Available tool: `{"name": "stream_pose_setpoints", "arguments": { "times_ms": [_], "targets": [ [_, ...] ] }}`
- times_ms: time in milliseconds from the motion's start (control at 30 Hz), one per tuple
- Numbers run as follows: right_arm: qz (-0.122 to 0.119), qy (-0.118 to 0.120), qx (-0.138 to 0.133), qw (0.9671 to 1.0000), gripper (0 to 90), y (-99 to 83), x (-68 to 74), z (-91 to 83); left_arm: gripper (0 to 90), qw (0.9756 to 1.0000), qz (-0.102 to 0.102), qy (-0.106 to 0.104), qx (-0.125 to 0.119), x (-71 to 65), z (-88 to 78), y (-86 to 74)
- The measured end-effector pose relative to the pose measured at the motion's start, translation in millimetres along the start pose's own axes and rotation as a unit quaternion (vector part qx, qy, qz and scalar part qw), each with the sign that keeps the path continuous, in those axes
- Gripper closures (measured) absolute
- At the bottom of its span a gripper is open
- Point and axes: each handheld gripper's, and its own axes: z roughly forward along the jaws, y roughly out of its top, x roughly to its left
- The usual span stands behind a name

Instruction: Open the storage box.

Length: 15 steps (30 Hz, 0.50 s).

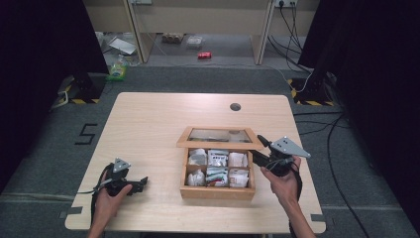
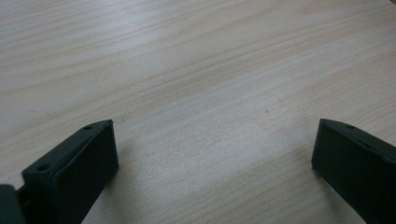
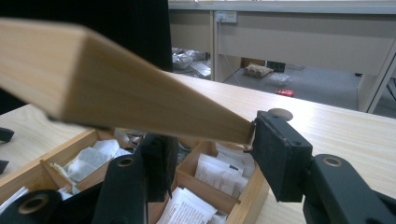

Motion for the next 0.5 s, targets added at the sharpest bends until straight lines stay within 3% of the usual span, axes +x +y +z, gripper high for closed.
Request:
{"name": "stream_pose_setpoints", "arguments": {
  "times_ms": [500],
  "targets": [
    [0.018, -0.005, -0.023, 0.9996, 50.6, 18.8, -9.7, 14.5, 0.0, 1.0, 0.0, 0.0, 0.0, 0.0, 0.0, 0.0]
  ]
}}
